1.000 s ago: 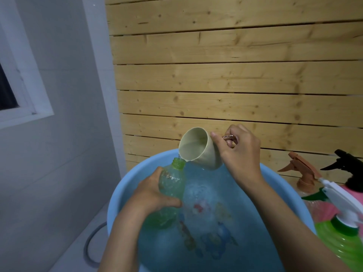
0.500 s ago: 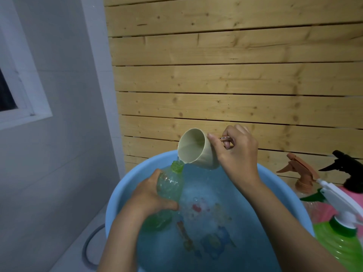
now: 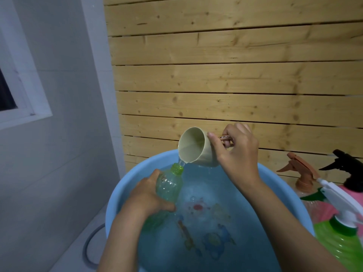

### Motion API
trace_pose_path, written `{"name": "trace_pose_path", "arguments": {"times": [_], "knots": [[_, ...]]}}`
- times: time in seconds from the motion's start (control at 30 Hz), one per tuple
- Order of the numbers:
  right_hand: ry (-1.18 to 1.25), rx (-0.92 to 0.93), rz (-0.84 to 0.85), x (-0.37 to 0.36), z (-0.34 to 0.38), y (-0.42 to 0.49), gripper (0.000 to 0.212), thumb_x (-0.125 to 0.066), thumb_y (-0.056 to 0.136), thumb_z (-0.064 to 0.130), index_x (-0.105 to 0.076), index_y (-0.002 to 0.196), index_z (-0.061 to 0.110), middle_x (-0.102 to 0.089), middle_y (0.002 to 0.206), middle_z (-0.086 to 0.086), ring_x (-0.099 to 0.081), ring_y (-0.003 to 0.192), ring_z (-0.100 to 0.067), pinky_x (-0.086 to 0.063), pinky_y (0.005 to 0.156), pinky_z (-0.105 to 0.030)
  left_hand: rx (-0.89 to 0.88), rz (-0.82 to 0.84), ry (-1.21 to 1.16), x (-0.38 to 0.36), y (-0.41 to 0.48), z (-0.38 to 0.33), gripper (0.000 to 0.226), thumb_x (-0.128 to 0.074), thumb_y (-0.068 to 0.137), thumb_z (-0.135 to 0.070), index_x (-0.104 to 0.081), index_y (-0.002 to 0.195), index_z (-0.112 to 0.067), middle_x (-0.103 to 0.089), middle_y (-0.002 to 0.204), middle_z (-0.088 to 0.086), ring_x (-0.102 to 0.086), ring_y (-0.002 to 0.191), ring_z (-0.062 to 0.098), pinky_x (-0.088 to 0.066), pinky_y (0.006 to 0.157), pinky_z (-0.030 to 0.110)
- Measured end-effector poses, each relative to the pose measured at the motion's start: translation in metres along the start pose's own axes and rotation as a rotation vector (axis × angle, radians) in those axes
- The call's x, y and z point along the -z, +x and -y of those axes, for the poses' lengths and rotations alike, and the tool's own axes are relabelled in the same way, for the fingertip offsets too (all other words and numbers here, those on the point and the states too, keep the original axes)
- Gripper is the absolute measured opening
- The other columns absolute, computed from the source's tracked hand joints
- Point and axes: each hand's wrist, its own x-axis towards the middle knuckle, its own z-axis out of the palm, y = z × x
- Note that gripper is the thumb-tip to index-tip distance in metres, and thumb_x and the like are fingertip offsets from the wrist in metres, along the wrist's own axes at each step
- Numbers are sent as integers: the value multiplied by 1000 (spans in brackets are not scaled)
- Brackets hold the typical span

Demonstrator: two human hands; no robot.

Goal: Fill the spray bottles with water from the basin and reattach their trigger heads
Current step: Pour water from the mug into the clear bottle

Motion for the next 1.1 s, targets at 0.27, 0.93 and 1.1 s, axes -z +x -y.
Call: {"name": "trace_pose_path", "arguments": {"times": [0.27,0.93,1.1], "knots": [[-1,25,-4,-1,0,0,35,-61,83,34,-44,62,13,-40,64,5,-39,68,-16,-24,62,-21,4,4,26,0,1,0,73,-85,60,-32,-42,118,-29,-55,116,0,-54,105,20,-49,83,30],[-2,116,19,-4,5,-2,32,-63,84,29,-46,64,10,-39,67,6,-40,69,-20,-37,59,-36,14,20,27,1,-1,0,73,-85,61,-32,-41,119,-27,-54,119,-1,-53,109,20,-47,82,28],[-2,129,22,-6,5,-3,32,-66,84,27,-46,64,9,-38,68,6,-38,69,-18,-37,59,-37,12,23,28,1,-1,-1,75,-84,62,-32,-41,123,-27,-52,121,-2,-51,110,19,-47,85,28]]}}
